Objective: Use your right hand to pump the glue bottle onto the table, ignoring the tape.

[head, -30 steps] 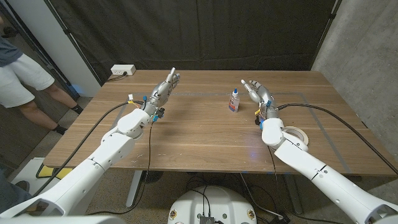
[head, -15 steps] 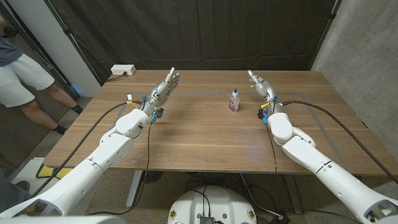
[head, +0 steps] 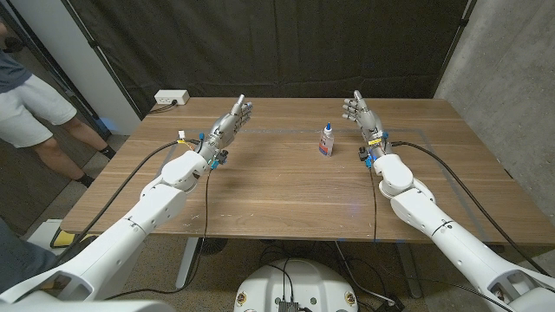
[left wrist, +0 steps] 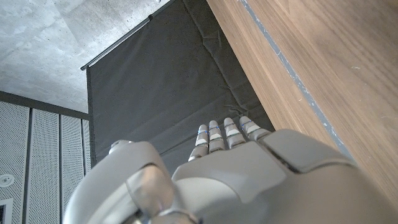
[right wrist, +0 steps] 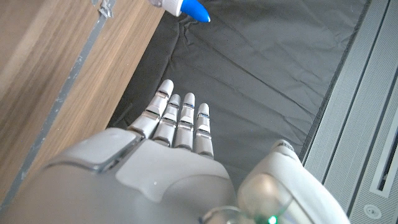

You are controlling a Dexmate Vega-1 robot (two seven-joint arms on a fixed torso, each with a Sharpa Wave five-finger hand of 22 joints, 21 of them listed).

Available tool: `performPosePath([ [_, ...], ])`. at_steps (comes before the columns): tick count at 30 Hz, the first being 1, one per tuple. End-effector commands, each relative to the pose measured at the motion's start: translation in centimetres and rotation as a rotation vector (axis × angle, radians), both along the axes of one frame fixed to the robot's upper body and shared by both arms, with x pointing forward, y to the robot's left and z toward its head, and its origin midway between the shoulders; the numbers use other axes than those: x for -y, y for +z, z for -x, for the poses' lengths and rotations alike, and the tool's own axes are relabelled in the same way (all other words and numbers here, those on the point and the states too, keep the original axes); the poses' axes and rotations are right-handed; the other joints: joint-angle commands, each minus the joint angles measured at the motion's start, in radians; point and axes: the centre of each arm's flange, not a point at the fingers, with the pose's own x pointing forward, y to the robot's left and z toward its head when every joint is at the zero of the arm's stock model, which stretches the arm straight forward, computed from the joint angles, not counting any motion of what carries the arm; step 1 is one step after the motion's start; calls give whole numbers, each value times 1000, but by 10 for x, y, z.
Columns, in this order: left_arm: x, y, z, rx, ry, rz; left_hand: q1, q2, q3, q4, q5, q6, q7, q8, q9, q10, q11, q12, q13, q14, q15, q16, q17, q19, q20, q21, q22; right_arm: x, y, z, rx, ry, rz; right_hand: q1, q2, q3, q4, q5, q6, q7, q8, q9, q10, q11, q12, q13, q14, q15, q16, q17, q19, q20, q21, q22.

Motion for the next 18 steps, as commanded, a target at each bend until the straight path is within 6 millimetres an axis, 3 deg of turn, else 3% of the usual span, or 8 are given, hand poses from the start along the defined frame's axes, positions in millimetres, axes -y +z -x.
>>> performPosePath([
  [1, -4, -1, -10, -12, -18, 4, 2, 0, -2, 1, 0, 5, 4, -2, 4, 6, -2, 8, 2, 9, 4, 3, 5, -3, -9, -5, 2, 9, 2, -15, -13, 76, -57, -8, -1, 1, 5, 1, -7, 4, -2, -1, 3, -1, -3, 2, -8, 2, -2, 0, -6, 1, -4, 2],
  [18, -1, 4, -10, -1, -17, 5, 1, 0, -3, 2, 0, 5, 5, -3, 4, 2, -6, 5, 2, 6, 2, 0, 5, -42, -15, -23, 3, 12, -4, -25, -51, 69, -74, -20, -3, -6, 9, 2, -2, 6, -1, -1, 14, -8, 0, 2, -11, 1, -1, -1, -14, -1, -16, 2],
])
